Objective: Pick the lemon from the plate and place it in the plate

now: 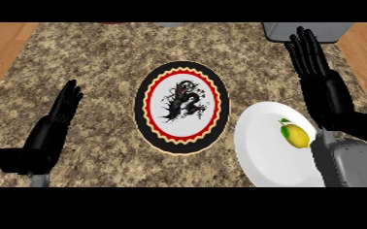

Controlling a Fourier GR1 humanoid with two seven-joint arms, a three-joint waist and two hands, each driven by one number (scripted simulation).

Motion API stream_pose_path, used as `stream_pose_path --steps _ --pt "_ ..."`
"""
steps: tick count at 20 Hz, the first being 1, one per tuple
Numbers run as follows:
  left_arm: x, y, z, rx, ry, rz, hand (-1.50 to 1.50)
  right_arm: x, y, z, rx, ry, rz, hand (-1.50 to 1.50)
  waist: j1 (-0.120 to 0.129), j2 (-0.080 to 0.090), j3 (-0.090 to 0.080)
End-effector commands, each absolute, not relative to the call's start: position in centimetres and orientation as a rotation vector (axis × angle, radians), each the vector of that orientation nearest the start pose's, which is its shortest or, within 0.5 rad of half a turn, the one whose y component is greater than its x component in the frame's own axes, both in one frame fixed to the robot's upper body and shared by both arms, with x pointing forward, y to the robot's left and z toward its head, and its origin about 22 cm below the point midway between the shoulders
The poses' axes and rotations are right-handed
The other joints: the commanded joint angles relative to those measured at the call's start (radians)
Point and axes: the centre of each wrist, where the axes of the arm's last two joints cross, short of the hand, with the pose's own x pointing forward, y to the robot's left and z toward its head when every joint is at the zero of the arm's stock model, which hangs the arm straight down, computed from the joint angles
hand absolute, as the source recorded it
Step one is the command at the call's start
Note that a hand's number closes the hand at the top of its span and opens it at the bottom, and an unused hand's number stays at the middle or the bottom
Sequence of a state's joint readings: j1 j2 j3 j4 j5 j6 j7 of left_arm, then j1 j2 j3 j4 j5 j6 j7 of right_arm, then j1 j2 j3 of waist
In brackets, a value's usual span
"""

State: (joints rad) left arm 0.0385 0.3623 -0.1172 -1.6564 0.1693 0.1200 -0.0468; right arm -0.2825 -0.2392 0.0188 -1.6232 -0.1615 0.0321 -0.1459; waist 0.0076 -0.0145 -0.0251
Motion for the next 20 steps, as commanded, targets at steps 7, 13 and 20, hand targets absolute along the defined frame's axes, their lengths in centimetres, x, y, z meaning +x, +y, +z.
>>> stream_pose_path --steps 7,13,20 --pt "21.2 34.0 1.7 0.464 -1.519 -0.268 0.0 29.3 -32.2 11.2 0.006 -1.836 0.469 -1.5 -0.025 0.019 0.022" --pt "19.8 33.9 -0.6 0.49 -1.509 -0.277 0.0 22.8 -34.7 3.9 0.221 -2.028 -0.148 -1.5 -0.023 0.012 0.026" --pt "21.8 34.9 0.2 0.474 -1.513 -0.307 0.0 19.2 -39.3 4.6 0.291 -1.973 0.095 -1.5 -0.015 0.013 0.025"
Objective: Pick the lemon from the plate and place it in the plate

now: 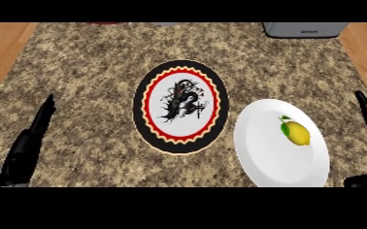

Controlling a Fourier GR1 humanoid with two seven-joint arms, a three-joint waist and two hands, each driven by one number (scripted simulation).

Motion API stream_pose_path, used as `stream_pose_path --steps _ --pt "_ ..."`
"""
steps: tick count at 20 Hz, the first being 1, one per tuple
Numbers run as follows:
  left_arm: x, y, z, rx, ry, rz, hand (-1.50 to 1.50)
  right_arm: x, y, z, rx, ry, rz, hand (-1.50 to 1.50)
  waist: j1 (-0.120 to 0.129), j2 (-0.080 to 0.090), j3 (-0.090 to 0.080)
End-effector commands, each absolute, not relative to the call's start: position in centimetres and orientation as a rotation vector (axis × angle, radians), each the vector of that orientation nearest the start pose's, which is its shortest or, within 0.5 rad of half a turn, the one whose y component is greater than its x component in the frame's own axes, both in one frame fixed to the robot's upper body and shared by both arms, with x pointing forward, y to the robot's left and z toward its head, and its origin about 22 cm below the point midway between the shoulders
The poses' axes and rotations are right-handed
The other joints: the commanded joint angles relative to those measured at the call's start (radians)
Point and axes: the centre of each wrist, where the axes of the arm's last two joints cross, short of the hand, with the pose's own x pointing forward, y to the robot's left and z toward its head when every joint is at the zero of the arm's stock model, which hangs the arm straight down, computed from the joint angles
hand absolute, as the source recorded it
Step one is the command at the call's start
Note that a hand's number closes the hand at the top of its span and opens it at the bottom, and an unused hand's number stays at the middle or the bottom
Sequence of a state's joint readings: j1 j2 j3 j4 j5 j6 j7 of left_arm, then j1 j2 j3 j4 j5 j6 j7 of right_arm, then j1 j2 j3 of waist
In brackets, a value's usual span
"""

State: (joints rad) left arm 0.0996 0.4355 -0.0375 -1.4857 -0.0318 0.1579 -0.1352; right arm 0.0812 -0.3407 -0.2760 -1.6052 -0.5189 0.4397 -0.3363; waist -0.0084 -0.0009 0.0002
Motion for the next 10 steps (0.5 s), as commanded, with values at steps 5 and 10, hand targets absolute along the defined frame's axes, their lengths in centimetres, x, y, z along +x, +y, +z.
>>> stream_pose_path --steps 5,10 --pt "20.6 33.7 -1.1 0.469 -1.516 -0.291 0.0 19.8 -43.6 9.5 0.108 -1.822 0.464 -1.5 0.006 0.0 -0.001" --pt "22.4 33.1 -0.8 0.464 -1.505 -0.286 0.0 21.6 -42.8 12.3 -0.044 -1.689 0.709 -1.5 0.009 0.003 -0.001"
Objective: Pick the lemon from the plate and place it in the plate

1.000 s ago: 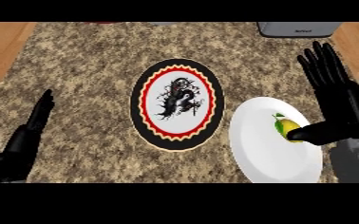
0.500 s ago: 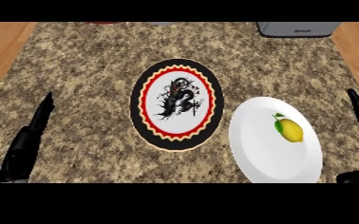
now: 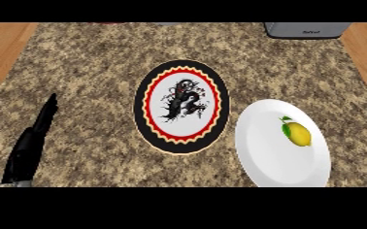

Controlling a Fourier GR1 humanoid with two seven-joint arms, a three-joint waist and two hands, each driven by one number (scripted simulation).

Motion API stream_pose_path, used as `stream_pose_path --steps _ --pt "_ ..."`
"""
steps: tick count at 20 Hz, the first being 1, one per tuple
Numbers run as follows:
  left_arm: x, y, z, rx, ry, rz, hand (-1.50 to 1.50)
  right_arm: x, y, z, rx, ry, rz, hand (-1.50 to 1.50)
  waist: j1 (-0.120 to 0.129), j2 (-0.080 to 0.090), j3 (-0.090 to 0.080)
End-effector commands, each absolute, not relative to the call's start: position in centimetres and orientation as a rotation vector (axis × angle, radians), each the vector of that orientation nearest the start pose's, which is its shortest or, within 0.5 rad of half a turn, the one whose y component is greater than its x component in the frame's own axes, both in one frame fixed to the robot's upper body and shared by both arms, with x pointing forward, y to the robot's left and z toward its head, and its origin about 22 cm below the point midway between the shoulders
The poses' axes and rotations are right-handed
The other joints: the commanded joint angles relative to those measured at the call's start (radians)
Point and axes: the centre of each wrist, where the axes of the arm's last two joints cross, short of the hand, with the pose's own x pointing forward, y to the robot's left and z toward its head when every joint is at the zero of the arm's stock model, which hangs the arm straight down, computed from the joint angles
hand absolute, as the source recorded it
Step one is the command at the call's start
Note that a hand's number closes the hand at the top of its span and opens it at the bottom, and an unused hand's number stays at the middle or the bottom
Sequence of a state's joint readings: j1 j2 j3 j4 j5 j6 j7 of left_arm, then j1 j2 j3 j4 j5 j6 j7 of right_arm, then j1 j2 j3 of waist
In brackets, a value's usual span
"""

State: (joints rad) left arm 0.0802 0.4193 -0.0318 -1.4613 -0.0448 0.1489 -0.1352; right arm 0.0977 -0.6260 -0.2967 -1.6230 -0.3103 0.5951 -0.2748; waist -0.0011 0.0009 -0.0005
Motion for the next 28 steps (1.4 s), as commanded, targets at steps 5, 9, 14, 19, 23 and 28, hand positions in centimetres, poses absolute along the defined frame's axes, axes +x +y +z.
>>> stream_pose_path --steps 5,9,14,19,23,28 --pt "22.5 33.1 0.6 0.465 -1.52 -0.295 0.0 24.4 -41.7 12.9 -0.116 -1.55 0.792 -1.5 0.013 0.001 0.001" --pt "21.6 33.3 -1.4 0.483 -1.52 -0.294 0.0 25.2 -40.1 12.7 -0.124 -1.45 0.912 -1.5 0.008 0.0 0.0" --pt "22.3 33.5 0.2 0.484 -1.526 -0.299 0.0 27.0 -39.3 10.6 -0.123 -1.346 1.021 -1.5 0.01 0.0 0.001" --pt "22.2 33.8 0.4 0.469 -1.529 -0.302 0.0 28.3 -38.3 9.3 -0.189 -1.222 1.207 -1.5 0.016 0.001 0.001" --pt "21.9 31.8 -0.7 0.463 -1.522 -0.295 0.0 29.9 -37.5 6.7 -0.166 -1.221 1.24 -1.5 0.011 0.001 0.001" --pt "21.0 33.4 0.1 0.466 -1.523 -0.295 0.0 31.1 -40.5 5.7 -0.139 -1.2 1.25 -1.5 0.015 0.001 0.001"
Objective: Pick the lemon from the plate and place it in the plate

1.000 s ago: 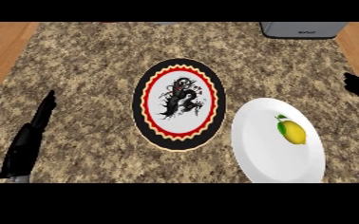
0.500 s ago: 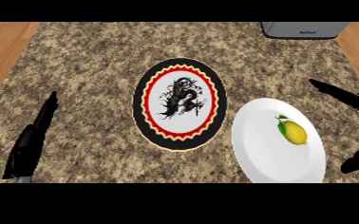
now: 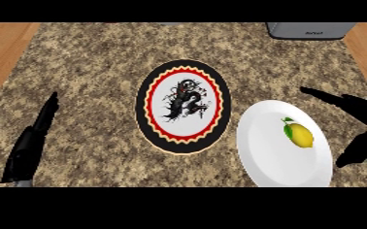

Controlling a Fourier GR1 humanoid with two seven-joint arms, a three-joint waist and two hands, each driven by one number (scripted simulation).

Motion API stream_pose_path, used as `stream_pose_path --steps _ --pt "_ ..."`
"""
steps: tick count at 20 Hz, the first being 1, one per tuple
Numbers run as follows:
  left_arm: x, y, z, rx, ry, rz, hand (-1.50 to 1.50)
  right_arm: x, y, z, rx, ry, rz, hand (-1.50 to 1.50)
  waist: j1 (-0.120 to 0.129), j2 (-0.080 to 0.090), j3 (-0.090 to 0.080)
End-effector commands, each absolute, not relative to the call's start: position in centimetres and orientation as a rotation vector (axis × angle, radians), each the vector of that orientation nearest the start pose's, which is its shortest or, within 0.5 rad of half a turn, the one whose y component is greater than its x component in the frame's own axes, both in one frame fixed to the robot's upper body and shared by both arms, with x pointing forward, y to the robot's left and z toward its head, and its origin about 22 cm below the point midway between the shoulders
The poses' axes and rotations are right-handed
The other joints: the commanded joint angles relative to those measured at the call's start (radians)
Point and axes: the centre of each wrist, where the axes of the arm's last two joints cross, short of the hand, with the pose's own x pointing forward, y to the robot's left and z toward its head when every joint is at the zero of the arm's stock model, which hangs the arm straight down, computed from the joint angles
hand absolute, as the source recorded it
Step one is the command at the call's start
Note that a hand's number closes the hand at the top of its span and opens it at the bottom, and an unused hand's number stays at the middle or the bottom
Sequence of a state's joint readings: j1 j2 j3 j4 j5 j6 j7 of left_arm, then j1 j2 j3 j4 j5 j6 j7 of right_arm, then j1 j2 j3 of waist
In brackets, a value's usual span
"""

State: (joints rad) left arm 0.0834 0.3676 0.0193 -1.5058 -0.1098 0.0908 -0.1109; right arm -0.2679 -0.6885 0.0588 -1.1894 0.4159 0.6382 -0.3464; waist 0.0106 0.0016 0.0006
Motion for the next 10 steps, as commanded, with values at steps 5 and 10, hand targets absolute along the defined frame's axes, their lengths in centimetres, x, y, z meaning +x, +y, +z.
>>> stream_pose_path --steps 5,10 --pt "22.3 35.0 0.8 0.463 -1.516 -0.303 0.0 30.7 -37.4 4.3 -0.083 -1.16 1.316 -1.5 -0.007 -0.001 -0.001" --pt "21.8 34.8 -1.0 0.463 -1.5 -0.293 0.0 30.9 -37.6 2.2 -0.1 -1.123 1.333 -1.5 -0.004 -0.001 0.0"
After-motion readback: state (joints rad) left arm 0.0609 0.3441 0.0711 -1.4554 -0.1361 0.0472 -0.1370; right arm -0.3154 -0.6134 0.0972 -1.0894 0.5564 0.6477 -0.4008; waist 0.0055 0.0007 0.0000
